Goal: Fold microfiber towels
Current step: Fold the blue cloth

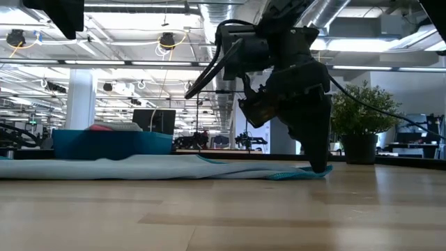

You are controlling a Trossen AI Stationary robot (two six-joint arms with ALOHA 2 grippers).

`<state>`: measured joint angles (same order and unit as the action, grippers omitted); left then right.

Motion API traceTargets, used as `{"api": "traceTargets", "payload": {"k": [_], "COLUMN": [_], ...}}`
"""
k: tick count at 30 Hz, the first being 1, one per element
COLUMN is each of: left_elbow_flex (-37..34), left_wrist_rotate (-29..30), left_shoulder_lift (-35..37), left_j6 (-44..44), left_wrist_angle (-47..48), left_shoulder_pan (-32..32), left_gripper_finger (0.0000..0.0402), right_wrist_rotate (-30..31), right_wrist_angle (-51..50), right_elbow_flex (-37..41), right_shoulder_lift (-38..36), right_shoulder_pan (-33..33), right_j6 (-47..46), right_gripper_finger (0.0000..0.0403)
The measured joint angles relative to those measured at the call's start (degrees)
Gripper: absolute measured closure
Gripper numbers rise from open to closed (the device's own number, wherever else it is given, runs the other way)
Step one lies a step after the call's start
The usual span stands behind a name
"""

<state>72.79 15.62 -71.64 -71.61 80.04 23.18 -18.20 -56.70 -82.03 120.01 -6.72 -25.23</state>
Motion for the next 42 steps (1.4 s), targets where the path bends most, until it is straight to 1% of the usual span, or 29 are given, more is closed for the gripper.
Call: {"api": "traceTargets", "payload": {"k": [3, 6, 10, 14, 16, 19, 21, 26, 28, 31, 36, 39, 42], "left_elbow_flex": [0.0, 0.0, 0.0, 0.0, 0.0, 0.0, 0.0, 0.0, 0.0, 0.0, 0.0, 0.0, 0.0], "left_wrist_rotate": [0.0, -0.1, -0.1, -0.1, -0.1, -0.1, -0.1, 0.4, 2.3, 6.7, 14.1, 15.2, 14.9], "left_shoulder_lift": [0.0, 0.0, 0.0, 0.0, 0.0, 0.0, 0.0, 0.0, -0.4, -1.7, -6.2, -9.7, -13.0], "left_j6": [0.0, 0.0, 0.0, 0.0, -0.1, -0.1, -0.1, 1.8, 4.1, 8.9, 18.5, 22.1, 20.8], "left_wrist_angle": [0.0, 0.0, 0.0, 0.0, -0.1, -0.2, -0.6, -4.7, -7.2, -10.3, -17.1, -19.8, -19.6], "left_shoulder_pan": [0.0, 0.0, 0.0, 0.0, 0.0, 0.0, 0.0, 0.2, 0.8, 2.4, 4.7, 5.5, 5.8], "left_gripper_finger": [0.0255, 0.0255, 0.0255, 0.0255, 0.0255, 0.0255, 0.0255, 0.0255, 0.0255, 0.0255, 0.0255, 0.0255, 0.0255], "right_wrist_rotate": [0.1, 0.8, 1.2, 1.3, 0.9, 0.5, -0.1, -0.3, -0.2, 0.1, 0.1, 0.1, 0.1], "right_wrist_angle": [-0.2, -0.5, -0.4, -0.1, 0.2, 0.9, 1.0, 0.7, 0.9, 1.9, 9.3, 12.6, 12.1], "right_elbow_flex": [0.0, 0.0, 0.1, 0.2, 0.1, 0.2, 0.1, -0.8, -0.7, -0.7, -0.8, -0.9, -0.8], "right_shoulder_lift": [0.0, 0.0, 0.1, 0.2, 0.1, -0.5, -1.2, -7.2, -9.8, -14.0, -19.6, -22.6, -25.2], "right_shoulder_pan": [-0.1, -0.5, -0.8, -0.9, -0.9, -0.9, -0.6, 0.2, 0.8, 1.8, 4.4, 6.1, 6.9], "right_j6": [0.0, 0.2, 1.2, 4.1, 6.1, 6.8, 7.2, 7.3, 6.7, 4.7, 1.6, 0.0, 0.3], "right_gripper_finger": [0.0203, 0.0235, 0.0296, 0.0373, 0.0392, 0.0387, 0.0392, 0.0395, 0.0398, 0.0399, 0.04, 0.04, 0.0401]}}
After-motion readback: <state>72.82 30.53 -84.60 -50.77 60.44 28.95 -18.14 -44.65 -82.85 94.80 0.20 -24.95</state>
